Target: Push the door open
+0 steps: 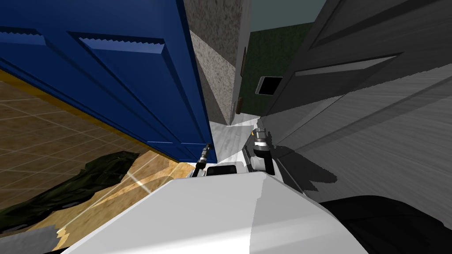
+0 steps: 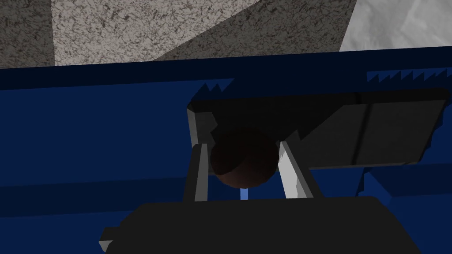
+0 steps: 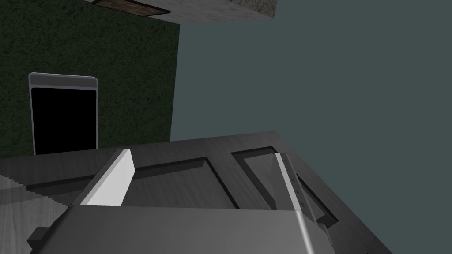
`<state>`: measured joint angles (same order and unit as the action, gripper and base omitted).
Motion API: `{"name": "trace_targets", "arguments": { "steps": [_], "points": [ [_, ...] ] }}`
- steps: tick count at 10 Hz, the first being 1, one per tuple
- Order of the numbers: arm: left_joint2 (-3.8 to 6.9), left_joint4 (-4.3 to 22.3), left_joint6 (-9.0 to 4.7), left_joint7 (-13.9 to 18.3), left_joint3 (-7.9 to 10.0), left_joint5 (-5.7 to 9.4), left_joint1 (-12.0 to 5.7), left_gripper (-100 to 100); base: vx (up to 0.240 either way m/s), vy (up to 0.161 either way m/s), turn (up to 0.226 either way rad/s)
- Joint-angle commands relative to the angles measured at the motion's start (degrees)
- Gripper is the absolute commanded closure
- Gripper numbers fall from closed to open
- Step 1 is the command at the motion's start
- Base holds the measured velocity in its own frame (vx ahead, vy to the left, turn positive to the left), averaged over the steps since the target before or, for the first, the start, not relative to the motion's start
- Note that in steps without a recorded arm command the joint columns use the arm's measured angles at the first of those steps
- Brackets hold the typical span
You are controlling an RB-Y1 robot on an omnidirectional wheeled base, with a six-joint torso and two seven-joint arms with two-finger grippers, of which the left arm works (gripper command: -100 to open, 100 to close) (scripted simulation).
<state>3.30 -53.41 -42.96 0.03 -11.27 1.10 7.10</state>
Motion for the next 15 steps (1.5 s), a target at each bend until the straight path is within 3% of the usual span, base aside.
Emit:
{"name": "trace_targets", "arguments": {
  "steps": [1, 7, 8, 11, 13, 15],
  "points": [
    [0.57, -0.54, 0.09, -0.41, 1.22, 0.46, -0.47, 100, 0.175, -0.045, 0.05],
    [0.94, -0.04, 0.17, -2.27, 5.03, 2.0, -1.13, 100, 0.183, -0.054, 0.076],
    [0.76, -0.82, 0.44, -1.95, 4.34, 2.02, -0.41, -100, -0.032, -0.1, 0.108],
    [0.37, -1.41, 0.67, -1.89, 4.36, 2.3, 0.07, -100, -0.226, -0.063, 0.036],
    [-0.99, -2.28, 1.01, -1.79, 4.39, 2.71, 0.78, -100, -0.257, -0.104, 0.083],
    [-0.1, -1.72, 0.47, -1.87, 4.6, 2.69, 0.56, -100, -0.007, -0.044, -0.007]
  ]
}}
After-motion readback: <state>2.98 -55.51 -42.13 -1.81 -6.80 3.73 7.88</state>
